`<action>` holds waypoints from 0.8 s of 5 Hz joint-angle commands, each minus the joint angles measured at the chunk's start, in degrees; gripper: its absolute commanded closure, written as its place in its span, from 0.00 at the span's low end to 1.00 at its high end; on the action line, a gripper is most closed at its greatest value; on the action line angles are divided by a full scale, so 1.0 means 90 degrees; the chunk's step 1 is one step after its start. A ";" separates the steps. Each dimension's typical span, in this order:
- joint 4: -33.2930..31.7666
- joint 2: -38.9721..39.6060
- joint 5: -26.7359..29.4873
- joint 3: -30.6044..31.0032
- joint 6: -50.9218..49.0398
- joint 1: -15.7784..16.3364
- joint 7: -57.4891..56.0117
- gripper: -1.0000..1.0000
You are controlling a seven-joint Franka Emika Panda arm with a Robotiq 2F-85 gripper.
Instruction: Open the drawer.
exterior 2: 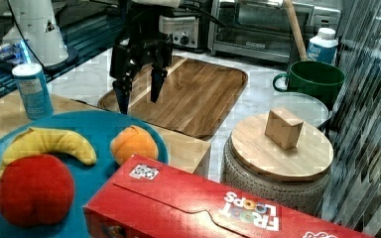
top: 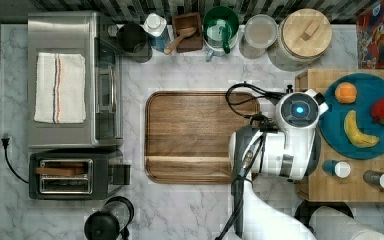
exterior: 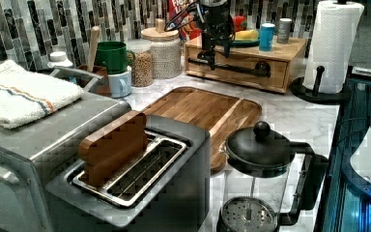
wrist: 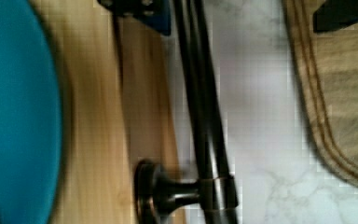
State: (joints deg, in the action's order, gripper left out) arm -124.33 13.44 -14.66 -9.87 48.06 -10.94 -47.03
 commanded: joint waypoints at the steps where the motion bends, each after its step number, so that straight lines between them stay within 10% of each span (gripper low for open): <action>1: -0.0227 -0.0016 0.0463 0.0082 0.0434 -0.0163 -0.0071 0.00; 4: -0.0188 0.0488 0.0910 0.0384 0.1039 -0.0429 -0.0423 0.00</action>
State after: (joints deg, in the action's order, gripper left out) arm -126.01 17.64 -8.97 -7.88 55.59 -14.62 -47.25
